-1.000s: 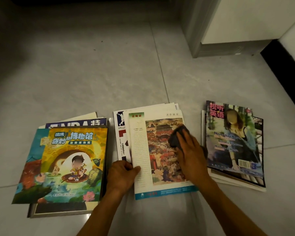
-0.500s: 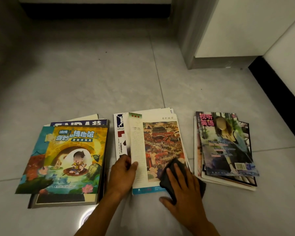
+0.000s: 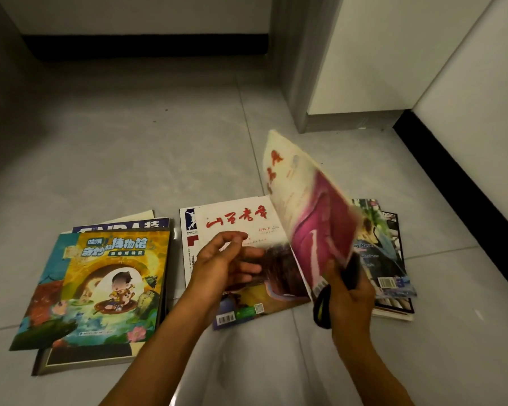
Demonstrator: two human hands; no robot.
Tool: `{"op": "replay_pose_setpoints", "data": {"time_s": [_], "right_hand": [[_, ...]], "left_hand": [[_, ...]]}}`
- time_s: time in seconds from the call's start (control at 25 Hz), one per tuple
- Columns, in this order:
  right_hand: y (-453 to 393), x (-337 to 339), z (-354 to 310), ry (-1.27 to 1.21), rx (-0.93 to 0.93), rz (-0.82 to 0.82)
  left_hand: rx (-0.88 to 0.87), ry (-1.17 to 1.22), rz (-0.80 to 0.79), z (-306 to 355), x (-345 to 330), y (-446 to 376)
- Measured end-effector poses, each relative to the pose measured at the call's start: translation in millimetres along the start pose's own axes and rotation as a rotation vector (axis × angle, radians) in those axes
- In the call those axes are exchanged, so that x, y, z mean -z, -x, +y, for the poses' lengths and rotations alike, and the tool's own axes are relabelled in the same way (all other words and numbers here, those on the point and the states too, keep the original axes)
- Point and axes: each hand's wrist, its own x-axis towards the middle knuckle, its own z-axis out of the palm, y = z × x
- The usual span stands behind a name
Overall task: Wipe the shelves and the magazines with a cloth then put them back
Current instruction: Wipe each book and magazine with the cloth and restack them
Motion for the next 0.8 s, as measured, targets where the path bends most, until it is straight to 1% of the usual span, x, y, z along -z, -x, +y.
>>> {"op": "replay_pose_setpoints", "data": {"time_s": [0.04,0.12,0.2,0.32,0.4,0.52,0.64,0.68,0.76,0.8], "right_hand": [[-11,6,-11,-0.155,-0.073,0.089],[-33,23,-18,-0.311,-0.191,0.211],[-49,41,-10,-0.359,-0.320,0.221],[-50,58,11,-0.370,-0.583,0.165],[-37,68,21,-0.334,-0.687,0.138],[-9,77,35,-0.310,-0.858,0.110],[15,65,38,-0.179,-0.948,0.063],[19,56,32,-0.167,-0.971,0.015],[28,31,9,-0.166,-1.002,-0.140],[28,20,-3,-0.118,-0.972,-0.207]], "left_hand": [[0.009,-0.035,0.022,-2,2,-1],[0.042,-0.094,0.084,-11,11,-4],[0.097,-0.140,0.146,-26,21,-6],[0.150,-0.303,0.238,-59,39,-12],[0.152,-0.438,0.292,-80,53,-16],[0.134,-0.558,0.340,-95,65,-17],[0.094,-0.670,0.316,-98,60,-17],[0.092,-0.720,0.312,-98,57,-17],[0.104,-0.776,0.330,-101,56,-19],[0.122,-0.767,0.341,-102,57,-21]]}}
